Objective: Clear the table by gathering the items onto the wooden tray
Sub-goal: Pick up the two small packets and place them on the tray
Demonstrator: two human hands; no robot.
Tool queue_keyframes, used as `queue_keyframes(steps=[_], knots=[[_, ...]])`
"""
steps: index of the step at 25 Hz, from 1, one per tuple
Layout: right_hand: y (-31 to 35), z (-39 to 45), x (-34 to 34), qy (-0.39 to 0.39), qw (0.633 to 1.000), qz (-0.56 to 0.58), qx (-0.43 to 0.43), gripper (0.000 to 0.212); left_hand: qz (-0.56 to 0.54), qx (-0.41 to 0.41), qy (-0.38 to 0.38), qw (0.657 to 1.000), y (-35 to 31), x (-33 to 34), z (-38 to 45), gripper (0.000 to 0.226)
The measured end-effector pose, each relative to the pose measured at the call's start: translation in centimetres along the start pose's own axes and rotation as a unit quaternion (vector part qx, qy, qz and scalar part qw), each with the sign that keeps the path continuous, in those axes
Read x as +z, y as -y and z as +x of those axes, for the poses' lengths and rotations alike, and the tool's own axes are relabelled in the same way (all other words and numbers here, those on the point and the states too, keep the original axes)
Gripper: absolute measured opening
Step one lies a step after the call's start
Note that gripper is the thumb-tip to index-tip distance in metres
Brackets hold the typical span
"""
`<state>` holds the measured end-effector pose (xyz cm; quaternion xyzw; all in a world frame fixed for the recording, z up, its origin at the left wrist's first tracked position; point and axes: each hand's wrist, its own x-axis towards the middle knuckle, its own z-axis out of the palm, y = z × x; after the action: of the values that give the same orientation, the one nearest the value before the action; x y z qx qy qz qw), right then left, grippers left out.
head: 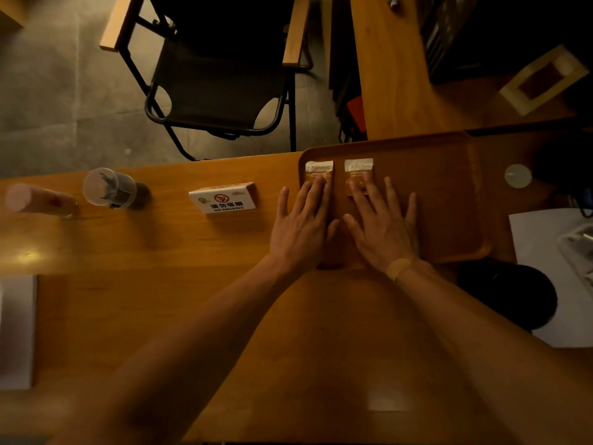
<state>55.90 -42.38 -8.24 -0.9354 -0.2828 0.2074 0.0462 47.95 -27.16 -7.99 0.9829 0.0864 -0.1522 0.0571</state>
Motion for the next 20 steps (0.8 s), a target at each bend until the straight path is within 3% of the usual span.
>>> queue_keyframes(steps=[20], knots=[[0.2, 1.9, -0.3, -0.007, 1.000, 0.001, -0.015, 0.063, -0.014, 0.001, 0.005, 1.000, 0.7, -0.4, 1.7, 0.071]])
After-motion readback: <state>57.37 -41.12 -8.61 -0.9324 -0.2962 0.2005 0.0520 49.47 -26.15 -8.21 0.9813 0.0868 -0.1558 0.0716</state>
